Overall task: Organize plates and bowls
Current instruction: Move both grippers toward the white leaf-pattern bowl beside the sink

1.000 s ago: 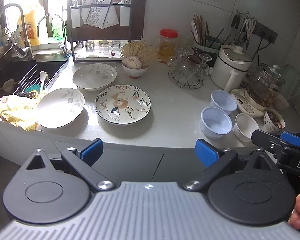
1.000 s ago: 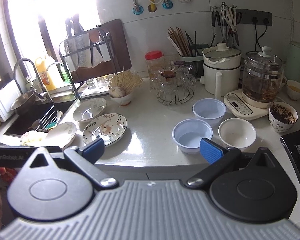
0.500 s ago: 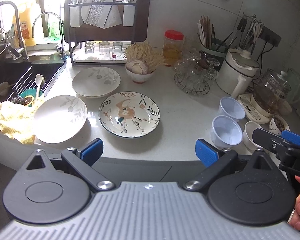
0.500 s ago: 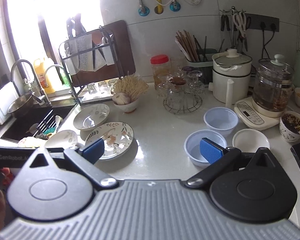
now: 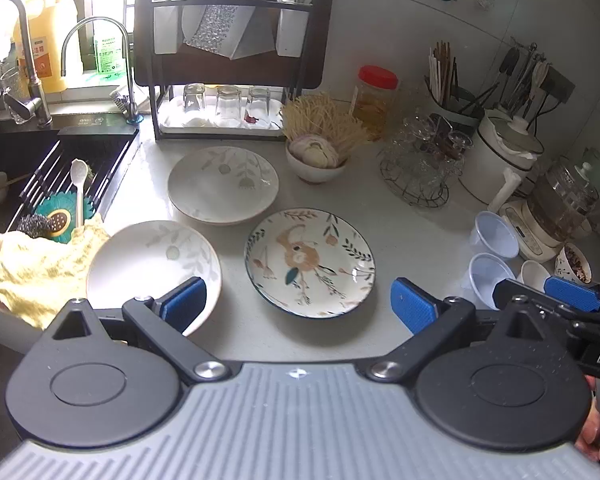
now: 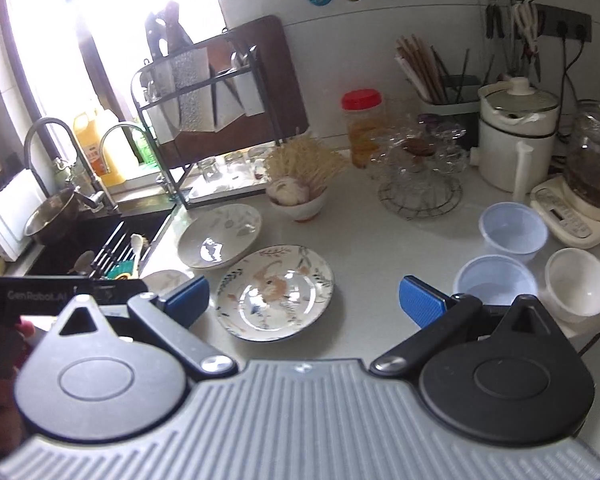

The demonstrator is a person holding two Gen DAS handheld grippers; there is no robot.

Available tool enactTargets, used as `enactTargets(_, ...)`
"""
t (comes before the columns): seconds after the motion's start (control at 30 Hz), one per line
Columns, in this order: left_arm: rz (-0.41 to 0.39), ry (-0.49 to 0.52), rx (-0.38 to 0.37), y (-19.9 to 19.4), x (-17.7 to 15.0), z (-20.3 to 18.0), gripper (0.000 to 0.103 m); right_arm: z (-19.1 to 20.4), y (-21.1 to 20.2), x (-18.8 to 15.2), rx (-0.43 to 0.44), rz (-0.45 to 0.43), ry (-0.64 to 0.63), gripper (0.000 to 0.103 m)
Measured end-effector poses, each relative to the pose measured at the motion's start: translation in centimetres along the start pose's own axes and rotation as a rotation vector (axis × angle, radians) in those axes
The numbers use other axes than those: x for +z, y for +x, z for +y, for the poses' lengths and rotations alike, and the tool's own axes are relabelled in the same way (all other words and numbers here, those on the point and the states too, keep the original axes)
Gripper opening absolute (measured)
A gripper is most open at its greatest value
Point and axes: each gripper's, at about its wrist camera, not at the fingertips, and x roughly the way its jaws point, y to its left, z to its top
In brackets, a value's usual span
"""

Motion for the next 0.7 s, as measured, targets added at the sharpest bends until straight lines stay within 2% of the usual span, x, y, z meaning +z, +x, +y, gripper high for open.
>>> enactTargets(0.47, 0.065, 0.049, -0.072, 4.2, 4.1, 11.2, 0.1, 8.5, 6.6, 0.9, -0.063, 0.049, 0.037, 0.103)
enactTargets(0.6, 0.097, 0.059, -0.078, 5.9, 5.3, 14.1, 0.1, 10.9, 8.6, 0.6, -0.058, 0.069, 0.059, 0.102)
enactTargets(0.7, 0.117, 0.07, -0.114, 7.5, 5.8, 16.2, 0.1, 12.6, 10.0, 0.7, -0.071, 0.07, 0.056, 0.101)
